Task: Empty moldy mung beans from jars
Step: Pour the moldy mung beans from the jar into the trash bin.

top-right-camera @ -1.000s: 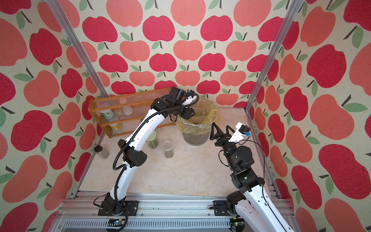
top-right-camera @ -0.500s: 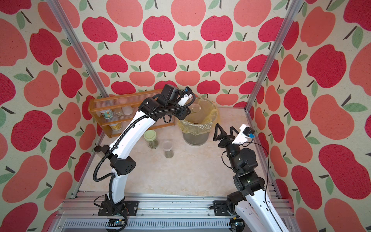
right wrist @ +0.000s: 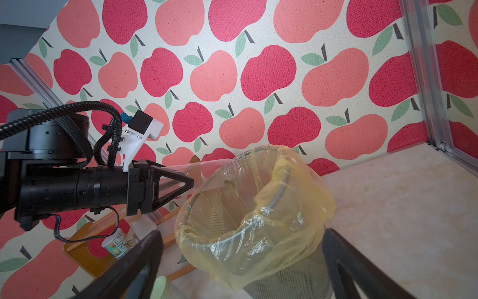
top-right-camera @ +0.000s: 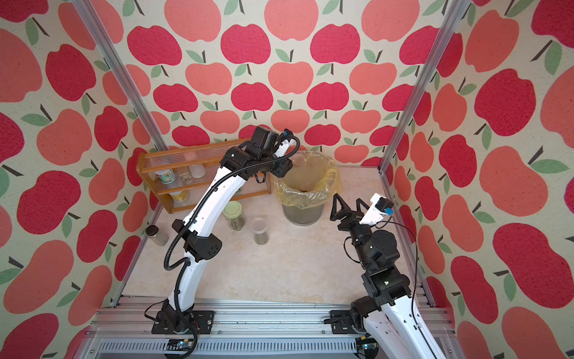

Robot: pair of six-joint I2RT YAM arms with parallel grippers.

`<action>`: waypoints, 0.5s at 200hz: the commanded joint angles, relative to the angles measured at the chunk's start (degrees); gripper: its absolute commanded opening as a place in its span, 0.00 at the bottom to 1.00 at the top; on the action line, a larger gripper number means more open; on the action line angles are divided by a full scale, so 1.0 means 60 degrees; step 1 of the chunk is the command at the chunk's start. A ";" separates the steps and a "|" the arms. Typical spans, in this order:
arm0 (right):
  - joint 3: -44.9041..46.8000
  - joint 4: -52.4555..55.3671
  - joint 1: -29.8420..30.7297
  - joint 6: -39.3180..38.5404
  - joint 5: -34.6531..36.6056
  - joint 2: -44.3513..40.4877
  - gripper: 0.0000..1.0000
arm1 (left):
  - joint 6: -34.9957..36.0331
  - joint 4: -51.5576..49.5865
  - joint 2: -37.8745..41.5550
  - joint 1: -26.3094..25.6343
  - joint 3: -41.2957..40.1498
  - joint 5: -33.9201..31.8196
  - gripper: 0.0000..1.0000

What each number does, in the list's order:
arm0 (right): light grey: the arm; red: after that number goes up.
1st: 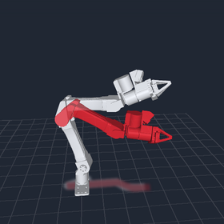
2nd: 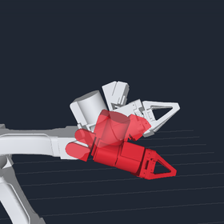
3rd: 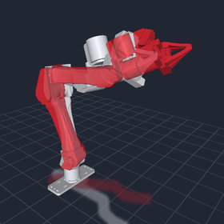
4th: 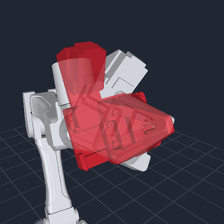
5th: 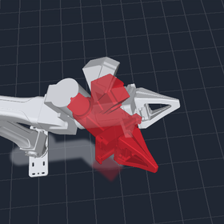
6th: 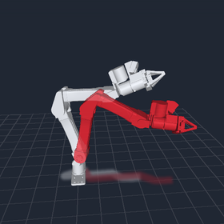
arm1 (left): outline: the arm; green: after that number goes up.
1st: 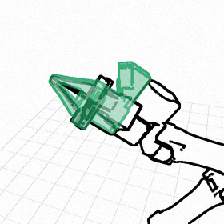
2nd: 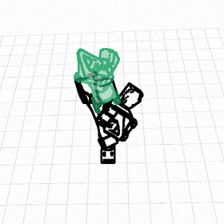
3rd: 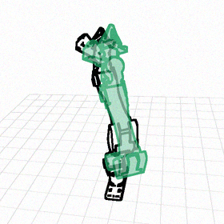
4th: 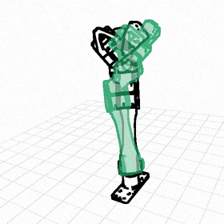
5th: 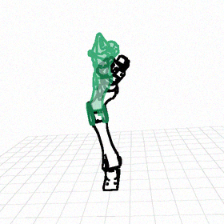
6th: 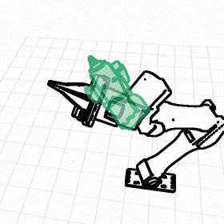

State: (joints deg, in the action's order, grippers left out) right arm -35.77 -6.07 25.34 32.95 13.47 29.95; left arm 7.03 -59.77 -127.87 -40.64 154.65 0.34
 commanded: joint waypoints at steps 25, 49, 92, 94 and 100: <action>-0.0420 0.0322 -0.0108 -0.0077 0.0163 -0.0147 0.99 | -0.0187 0.1982 0.1816 0.0078 -0.2464 0.0943 0.42; -0.0509 0.0300 -0.0122 -0.0138 0.0083 -0.0068 0.99 | -0.0611 0.0923 0.0807 0.0525 -0.0905 0.1773 0.40; -0.0444 0.0438 -0.0130 -0.0147 0.0201 -0.0173 0.99 | -0.0102 0.1269 0.1545 -0.0226 -0.2066 0.0821 0.41; -0.0441 0.0439 -0.0135 -0.0145 0.0215 -0.0173 0.99 | -0.0109 0.1372 0.1583 -0.0220 -0.2160 0.0840 0.41; -0.0440 0.0440 -0.0153 -0.0162 0.0232 -0.0172 0.99 | -0.0149 0.1556 0.1645 -0.0168 -0.2328 0.0879 0.41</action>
State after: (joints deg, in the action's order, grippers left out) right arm -37.34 -4.14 24.95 32.80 13.67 29.47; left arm 5.52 -53.08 -120.79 -39.16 145.45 6.22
